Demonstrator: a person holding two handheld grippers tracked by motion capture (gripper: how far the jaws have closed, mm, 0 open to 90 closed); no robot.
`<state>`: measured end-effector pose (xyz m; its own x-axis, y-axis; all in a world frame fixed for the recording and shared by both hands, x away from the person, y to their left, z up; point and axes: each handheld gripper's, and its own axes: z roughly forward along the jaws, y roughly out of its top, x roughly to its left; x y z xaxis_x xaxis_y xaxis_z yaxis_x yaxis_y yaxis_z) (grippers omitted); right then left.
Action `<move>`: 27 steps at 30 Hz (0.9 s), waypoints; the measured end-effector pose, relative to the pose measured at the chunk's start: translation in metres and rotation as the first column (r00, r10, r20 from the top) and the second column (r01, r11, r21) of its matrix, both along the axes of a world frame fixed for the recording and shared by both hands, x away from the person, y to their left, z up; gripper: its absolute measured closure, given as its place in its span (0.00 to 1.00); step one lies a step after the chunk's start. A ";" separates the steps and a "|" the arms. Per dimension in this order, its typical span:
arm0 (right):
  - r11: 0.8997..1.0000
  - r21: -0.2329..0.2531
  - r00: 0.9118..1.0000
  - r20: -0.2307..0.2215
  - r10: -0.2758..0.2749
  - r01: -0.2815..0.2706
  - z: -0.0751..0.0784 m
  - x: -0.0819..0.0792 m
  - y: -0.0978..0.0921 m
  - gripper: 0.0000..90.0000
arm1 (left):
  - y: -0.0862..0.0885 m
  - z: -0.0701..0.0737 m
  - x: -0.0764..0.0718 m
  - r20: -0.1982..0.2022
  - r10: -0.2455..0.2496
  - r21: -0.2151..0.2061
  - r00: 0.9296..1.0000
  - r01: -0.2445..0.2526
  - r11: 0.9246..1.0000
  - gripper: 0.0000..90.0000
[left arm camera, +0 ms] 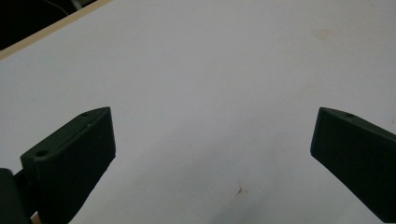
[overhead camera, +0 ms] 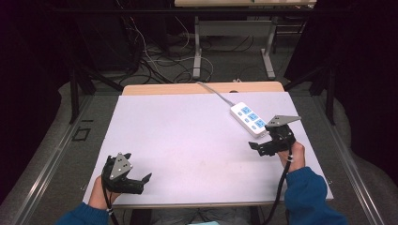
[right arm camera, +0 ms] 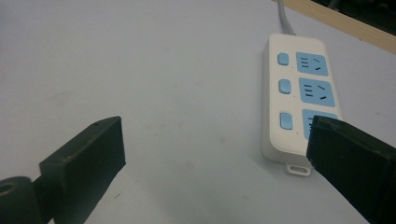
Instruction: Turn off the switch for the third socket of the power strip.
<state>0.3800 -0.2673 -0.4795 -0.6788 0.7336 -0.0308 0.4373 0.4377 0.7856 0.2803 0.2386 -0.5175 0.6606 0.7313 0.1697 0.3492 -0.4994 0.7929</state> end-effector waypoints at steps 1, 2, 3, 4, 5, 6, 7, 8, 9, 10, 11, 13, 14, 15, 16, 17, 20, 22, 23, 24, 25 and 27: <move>1.000 0.000 1.000 -0.001 -0.005 0.005 0.000 0.002 0.000 0.05 | 0.001 0.000 0.000 0.001 -0.001 0.008 1.000 0.001 1.000 0.00; 1.000 0.000 1.000 -0.003 -0.008 0.008 0.000 0.004 0.000 0.05 | 0.001 0.000 0.000 -0.001 0.000 0.003 1.000 0.000 1.000 0.00; 1.000 -0.006 1.000 -0.007 -0.007 0.007 0.001 0.008 0.000 0.05 | 0.001 0.000 0.000 0.000 -0.003 0.003 1.000 0.003 1.000 0.00; 1.000 -0.012 1.000 0.006 -0.009 0.009 0.001 0.010 -0.001 0.05 | 0.001 0.000 0.000 0.000 -0.003 0.003 1.000 0.003 1.000 0.00; 1.000 -0.012 1.000 0.006 -0.009 0.009 0.001 0.010 -0.001 0.05 | 0.001 0.000 0.000 -0.002 -0.002 -0.004 1.000 0.002 1.000 0.00; 1.000 -0.008 1.000 0.006 -0.015 0.015 0.002 0.014 -0.002 0.05 | 0.001 0.000 0.000 0.000 -0.003 -0.003 1.000 0.003 1.000 0.00; 1.000 -0.014 1.000 0.003 -0.018 0.018 0.003 0.016 -0.003 0.05 | 0.001 0.000 0.000 0.000 -0.006 -0.004 1.000 0.006 1.000 0.00; 1.000 -0.014 1.000 0.003 -0.018 0.018 0.003 0.016 -0.003 0.05 | 0.001 0.000 0.001 -0.003 -0.007 -0.005 1.000 0.007 1.000 0.00; 1.000 -0.015 1.000 0.006 -0.027 0.027 0.003 0.018 -0.003 0.05 | 0.002 0.000 0.001 0.006 -0.009 0.006 1.000 0.009 1.000 0.00; 1.000 -0.010 1.000 0.000 -0.030 0.030 0.003 0.020 -0.003 0.04 | 0.002 0.000 0.001 0.004 -0.010 0.009 1.000 0.010 1.000 0.00; 0.999 -0.013 1.000 0.001 -0.031 0.031 0.003 0.022 -0.004 0.04 | 0.001 0.000 0.001 -0.005 -0.011 -0.004 1.000 0.011 1.000 0.00; 0.999 -0.007 0.999 0.000 -0.041 0.041 0.003 0.026 -0.005 0.04 | 0.001 -0.001 0.001 -0.005 -0.012 0.004 1.000 0.012 1.000 0.00; 0.999 -0.009 0.999 0.001 -0.040 0.040 0.003 0.029 -0.005 0.04 | 0.001 -0.001 0.001 -0.010 -0.010 0.002 1.000 0.010 1.000 0.00; 0.999 -0.007 0.999 0.004 -0.044 0.044 0.003 0.031 -0.006 0.04 | 0.002 0.000 0.001 -0.003 -0.009 0.007 1.000 0.009 1.000 0.00; 0.999 -0.002 0.999 -0.003 -0.053 0.053 0.003 0.033 -0.006 0.04 | 0.002 0.000 0.001 -0.001 -0.008 0.000 1.000 0.008 1.000 0.00; 0.999 0.002 0.999 -0.004 -0.054 0.054 0.003 0.036 -0.007 0.04 | 0.002 0.000 0.001 0.002 -0.013 0.001 1.000 0.013 1.000 0.00; 0.998 0.001 0.998 -0.007 -0.063 0.063 0.002 0.041 -0.009 0.04 | 0.002 -0.001 0.001 -0.008 -0.014 0.004 1.000 0.014 1.000 0.00; 0.997 0.009 0.997 -0.014 -0.071 0.071 0.001 0.044 -0.011 0.04 | 0.003 -0.001 0.001 -0.006 -0.014 0.003 1.000 0.014 1.000 0.00; 0.996 0.015 0.996 -0.018 -0.084 0.084 0.000 0.048 -0.013 0.04 | 0.003 -0.001 0.002 -0.004 -0.013 0.002 1.000 0.013 1.000 0.00; 0.996 0.015 0.996 -0.018 -0.084 0.084 0.000 0.048 -0.013 0.04 | 0.002 -0.001 0.002 -0.008 -0.012 0.001 1.000 0.012 1.000 0.00; 0.996 0.016 0.996 -0.018 -0.083 0.084 0.000 0.050 -0.014 0.04 | 0.002 -0.001 0.002 -0.007 -0.014 0.000 1.000 0.014 1.000 0.00; 0.996 0.023 0.996 -0.025 -0.088 0.089 -0.001 0.054 -0.015 0.04 | 0.002 -0.001 0.002 -0.004 -0.014 0.007 1.000 0.014 1.000 0.00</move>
<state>0.4338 -0.2824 -0.4803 -0.6114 0.7913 0.0029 0.4922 0.3774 0.7844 0.2820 0.2410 -0.5183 0.6712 0.7210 0.1721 0.3453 -0.5096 0.7881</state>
